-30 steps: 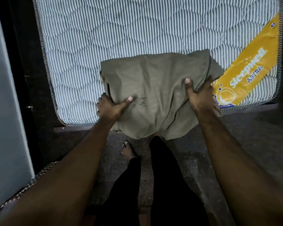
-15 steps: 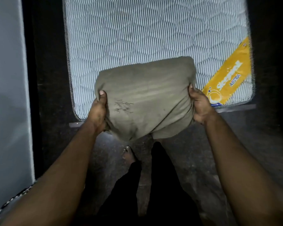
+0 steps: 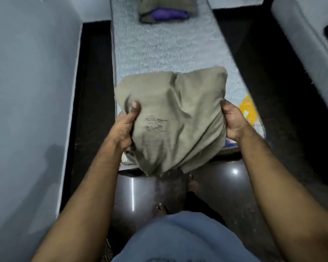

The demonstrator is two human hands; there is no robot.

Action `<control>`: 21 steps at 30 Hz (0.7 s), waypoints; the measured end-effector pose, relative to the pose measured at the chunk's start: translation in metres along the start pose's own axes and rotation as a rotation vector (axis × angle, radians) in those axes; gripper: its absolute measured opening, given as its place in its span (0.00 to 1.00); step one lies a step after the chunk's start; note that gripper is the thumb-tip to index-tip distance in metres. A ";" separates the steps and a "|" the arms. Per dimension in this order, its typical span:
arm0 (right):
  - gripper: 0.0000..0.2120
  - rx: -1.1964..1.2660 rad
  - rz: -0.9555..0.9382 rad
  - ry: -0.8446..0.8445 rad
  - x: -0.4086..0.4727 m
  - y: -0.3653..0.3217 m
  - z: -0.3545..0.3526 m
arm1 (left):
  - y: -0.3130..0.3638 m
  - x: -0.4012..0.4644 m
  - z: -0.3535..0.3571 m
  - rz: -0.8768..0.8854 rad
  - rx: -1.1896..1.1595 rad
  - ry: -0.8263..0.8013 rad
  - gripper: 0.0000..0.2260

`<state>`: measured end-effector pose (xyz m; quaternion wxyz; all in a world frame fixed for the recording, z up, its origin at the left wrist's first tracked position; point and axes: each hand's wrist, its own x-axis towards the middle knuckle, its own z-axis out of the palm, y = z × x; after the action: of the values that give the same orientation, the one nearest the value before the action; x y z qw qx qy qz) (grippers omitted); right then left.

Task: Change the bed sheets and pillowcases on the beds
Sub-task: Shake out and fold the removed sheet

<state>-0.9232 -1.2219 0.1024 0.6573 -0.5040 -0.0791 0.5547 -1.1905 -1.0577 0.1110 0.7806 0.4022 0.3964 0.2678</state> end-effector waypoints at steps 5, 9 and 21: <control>0.21 -0.020 -0.118 0.019 -0.018 -0.028 0.032 | 0.040 -0.007 0.006 0.052 -0.009 0.049 0.25; 0.11 -0.057 -0.165 0.024 -0.020 -0.042 0.036 | 0.055 -0.007 0.002 0.089 0.004 0.044 0.21; 0.21 0.033 -0.051 -0.023 -0.011 -0.083 0.051 | 0.069 0.011 0.049 0.022 -0.117 -0.356 0.43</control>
<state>-0.9077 -1.1913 0.1939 0.6783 -0.4845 -0.0905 0.5449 -1.1510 -1.0329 0.1826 0.8576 0.4016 0.2312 0.2233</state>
